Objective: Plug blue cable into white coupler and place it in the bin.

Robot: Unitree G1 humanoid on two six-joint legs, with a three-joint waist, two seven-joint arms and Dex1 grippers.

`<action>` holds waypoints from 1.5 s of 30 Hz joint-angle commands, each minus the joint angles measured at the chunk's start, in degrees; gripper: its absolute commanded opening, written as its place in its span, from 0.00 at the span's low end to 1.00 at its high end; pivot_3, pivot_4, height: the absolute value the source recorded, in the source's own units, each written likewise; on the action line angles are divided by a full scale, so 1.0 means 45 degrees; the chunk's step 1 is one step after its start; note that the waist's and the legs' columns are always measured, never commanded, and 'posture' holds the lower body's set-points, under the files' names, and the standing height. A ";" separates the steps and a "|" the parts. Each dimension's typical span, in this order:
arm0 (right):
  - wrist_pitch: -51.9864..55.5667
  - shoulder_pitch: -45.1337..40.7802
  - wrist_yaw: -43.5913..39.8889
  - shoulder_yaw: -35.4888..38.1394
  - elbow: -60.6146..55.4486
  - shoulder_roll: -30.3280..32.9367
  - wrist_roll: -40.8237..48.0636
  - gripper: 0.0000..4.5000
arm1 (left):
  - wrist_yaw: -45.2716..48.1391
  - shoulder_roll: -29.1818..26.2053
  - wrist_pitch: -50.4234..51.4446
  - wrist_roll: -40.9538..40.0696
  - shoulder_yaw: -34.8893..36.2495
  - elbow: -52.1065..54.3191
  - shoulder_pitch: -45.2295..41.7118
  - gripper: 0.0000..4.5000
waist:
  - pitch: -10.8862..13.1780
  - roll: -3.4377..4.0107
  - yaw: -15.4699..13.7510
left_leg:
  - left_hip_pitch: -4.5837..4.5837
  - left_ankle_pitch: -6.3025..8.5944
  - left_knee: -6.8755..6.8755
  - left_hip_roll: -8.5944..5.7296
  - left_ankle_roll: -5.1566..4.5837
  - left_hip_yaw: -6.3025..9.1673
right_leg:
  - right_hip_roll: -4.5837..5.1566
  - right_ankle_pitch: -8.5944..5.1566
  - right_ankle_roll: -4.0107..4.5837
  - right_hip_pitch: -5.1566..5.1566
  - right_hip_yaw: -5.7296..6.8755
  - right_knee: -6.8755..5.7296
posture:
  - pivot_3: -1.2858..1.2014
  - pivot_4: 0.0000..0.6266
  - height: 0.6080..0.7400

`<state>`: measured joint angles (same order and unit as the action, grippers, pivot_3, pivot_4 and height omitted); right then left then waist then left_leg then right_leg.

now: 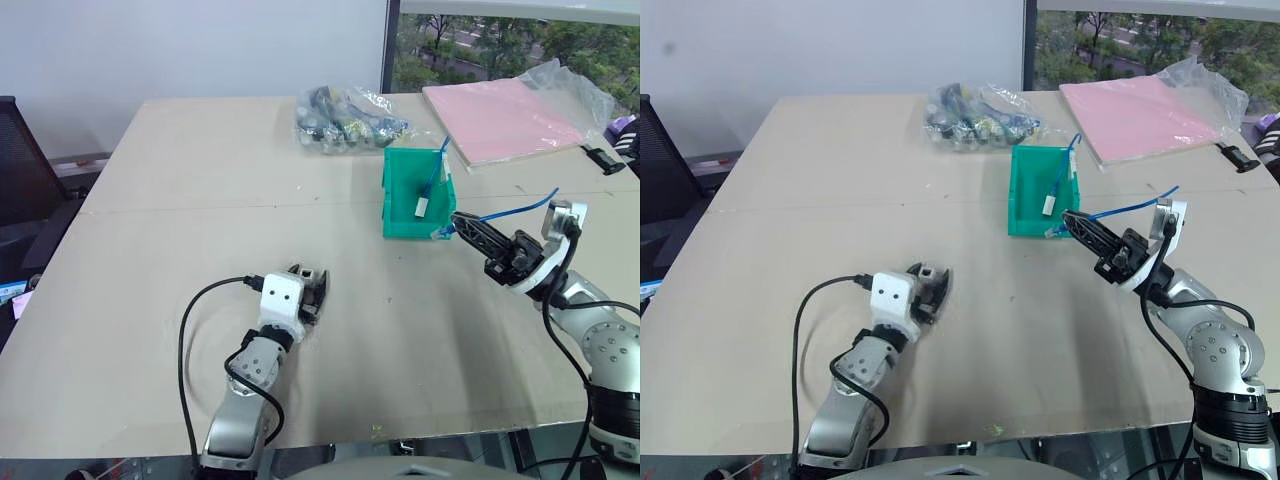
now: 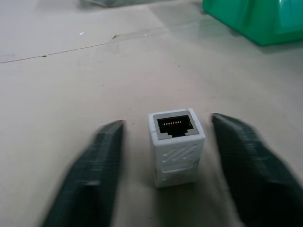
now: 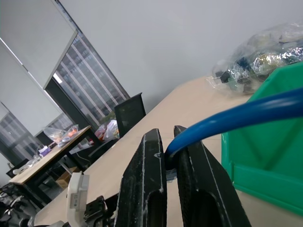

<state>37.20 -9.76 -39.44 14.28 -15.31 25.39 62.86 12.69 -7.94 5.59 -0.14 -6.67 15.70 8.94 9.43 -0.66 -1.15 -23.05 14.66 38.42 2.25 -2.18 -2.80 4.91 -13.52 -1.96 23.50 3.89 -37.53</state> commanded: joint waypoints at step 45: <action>-0.6165 -0.2971 -0.5130 -0.6279 0.2291 0.1606 -1.0448 0.00 | 1.6275 -0.0817 -0.6458 -0.0715 -0.2981 -1.5936 -1.2018 0.13 | -0.0022 0.0005 -0.0263 | -0.0164 0.0005 0.0055 -0.0035 -0.0014 0.0056 | -0.0048 0.0051 -0.0034 0.0000 0.0161 0.0152 | 0.52 0.24 0.91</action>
<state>10.20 -22.91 -60.66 -13.03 -5.48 31.67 16.99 83.95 -12.87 -23.43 -6.85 -17.50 -53.75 -46.95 9.33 -0.64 -2.33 -23.79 14.69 38.68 2.09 -2.24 -2.54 4.70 -13.29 -2.12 23.50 4.61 -36.84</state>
